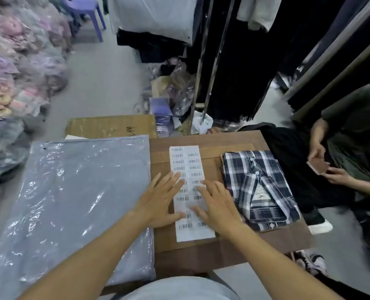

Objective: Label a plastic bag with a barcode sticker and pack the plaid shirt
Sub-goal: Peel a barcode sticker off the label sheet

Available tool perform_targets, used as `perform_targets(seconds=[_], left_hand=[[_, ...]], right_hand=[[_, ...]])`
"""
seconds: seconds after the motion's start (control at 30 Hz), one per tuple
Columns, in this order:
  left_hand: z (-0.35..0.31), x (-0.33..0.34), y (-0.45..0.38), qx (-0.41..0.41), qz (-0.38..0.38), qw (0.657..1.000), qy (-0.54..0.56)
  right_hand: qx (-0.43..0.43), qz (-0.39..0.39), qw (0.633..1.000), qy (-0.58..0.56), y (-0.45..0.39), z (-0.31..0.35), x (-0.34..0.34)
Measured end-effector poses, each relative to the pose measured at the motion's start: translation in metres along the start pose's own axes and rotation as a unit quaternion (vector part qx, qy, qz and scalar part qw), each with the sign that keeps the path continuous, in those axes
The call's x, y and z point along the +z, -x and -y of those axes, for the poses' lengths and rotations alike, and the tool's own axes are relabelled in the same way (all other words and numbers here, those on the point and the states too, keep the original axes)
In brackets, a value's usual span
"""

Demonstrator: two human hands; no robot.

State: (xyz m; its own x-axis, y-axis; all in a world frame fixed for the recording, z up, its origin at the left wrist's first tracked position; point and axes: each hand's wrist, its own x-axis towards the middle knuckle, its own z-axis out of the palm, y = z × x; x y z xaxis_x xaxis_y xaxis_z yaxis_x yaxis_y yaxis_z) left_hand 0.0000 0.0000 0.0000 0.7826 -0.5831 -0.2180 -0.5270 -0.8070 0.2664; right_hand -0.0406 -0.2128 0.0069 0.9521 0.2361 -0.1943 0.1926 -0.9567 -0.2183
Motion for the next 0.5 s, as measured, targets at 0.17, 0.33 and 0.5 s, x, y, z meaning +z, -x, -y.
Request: perform_targets(seconds=[0.17,0.33,0.5], left_hand=[[-0.008,0.016,-0.003,0.018,0.031,0.999,-0.013],[-0.013,0.021,-0.008,0.004,0.05,0.999,-0.006],[-0.013,0.02,-0.009,0.0,0.051,0.999,0.007]], right_hand=[[0.114,-0.008,0.987,-0.116,0.007,0.004,0.008],[0.204,0.019,0.952,-0.227,0.0,0.007,0.007],[0.261,0.014,0.919,-0.296,-0.008,0.006,0.004]])
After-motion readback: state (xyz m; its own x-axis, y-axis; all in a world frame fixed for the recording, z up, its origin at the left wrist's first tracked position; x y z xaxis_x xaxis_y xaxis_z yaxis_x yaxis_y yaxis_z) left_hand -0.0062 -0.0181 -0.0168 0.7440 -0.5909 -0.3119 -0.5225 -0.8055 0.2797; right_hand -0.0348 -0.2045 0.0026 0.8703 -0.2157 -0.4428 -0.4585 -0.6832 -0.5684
